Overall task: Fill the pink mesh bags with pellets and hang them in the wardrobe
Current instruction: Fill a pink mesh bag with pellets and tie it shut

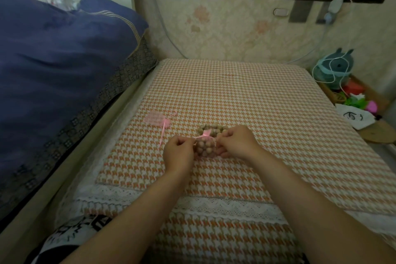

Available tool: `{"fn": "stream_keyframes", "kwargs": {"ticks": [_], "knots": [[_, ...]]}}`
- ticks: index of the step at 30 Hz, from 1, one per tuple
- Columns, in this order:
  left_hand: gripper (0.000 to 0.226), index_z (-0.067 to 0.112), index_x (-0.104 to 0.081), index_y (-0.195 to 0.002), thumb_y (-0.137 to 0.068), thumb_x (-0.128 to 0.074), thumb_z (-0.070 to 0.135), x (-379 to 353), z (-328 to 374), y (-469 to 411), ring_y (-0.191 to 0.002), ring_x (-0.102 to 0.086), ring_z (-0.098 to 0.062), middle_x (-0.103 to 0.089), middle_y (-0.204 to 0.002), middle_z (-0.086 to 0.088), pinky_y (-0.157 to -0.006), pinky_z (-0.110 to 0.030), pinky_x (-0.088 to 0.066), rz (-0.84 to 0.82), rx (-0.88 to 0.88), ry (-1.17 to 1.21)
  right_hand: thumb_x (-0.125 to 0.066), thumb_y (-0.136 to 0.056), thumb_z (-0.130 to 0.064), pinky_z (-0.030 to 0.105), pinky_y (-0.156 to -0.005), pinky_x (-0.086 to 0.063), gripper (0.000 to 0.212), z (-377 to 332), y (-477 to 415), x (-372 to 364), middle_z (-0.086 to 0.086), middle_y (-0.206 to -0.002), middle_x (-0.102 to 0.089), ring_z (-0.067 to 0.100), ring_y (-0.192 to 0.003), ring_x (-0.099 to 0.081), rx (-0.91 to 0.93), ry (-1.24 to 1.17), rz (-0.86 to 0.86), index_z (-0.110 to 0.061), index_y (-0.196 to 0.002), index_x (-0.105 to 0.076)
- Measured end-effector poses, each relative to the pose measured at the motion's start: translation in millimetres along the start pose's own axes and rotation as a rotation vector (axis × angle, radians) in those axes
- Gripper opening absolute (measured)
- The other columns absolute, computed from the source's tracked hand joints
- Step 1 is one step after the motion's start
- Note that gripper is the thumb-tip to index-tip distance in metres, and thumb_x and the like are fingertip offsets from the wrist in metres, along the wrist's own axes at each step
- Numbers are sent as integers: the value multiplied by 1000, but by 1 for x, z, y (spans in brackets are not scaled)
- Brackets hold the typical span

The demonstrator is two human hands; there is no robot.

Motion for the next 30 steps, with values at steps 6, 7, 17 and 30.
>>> {"fn": "stream_keyframes", "kwargs": {"ticks": [6,7,17,30], "knots": [[15,20,-57,-59,-71,-66,24,0,-4,-3,-85,-70,-37,-70,-82,-16,-74,-57,-59,-15,18,28,-59,-91,-1,35,-58,-61,26,0,4,-2,15,-67,-67,25,-59,-70,-4,-7,-50,-7,-68,-68],[16,20,-57,-60,-73,-66,22,1,-2,-1,-86,-69,-38,-70,-83,-17,-74,-57,-59,-14,17,25,-59,-92,-1,34,-58,-61,25,1,4,-2,15,-68,-67,25,-59,-70,-3,-7,-53,-7,-69,-68],[14,13,-61,-74,-87,-62,19,1,17,6,-71,-61,-19,-64,-73,-1,-60,-29,-45,-112,-314,-441,-63,-96,-20,43,-58,-60,17,0,7,-3,18,-75,-73,36,-64,-70,33,49,-103,-17,-83,-73],[34,16,-60,-110,-81,-75,8,-24,36,-8,-78,-68,-11,-69,-100,0,-73,-29,-56,-326,-382,-427,-69,-88,0,28,-76,-61,29,-2,0,4,3,-91,-74,12,-80,-72,204,-172,-82,-10,-115,-67]]}}
Point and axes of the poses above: each hand's wrist, its own y-axis away from the middle knuckle, its own x-axis out of the back of the hand, z = x × y, the point moved 4 cm from there along -y, towards the middle knuckle
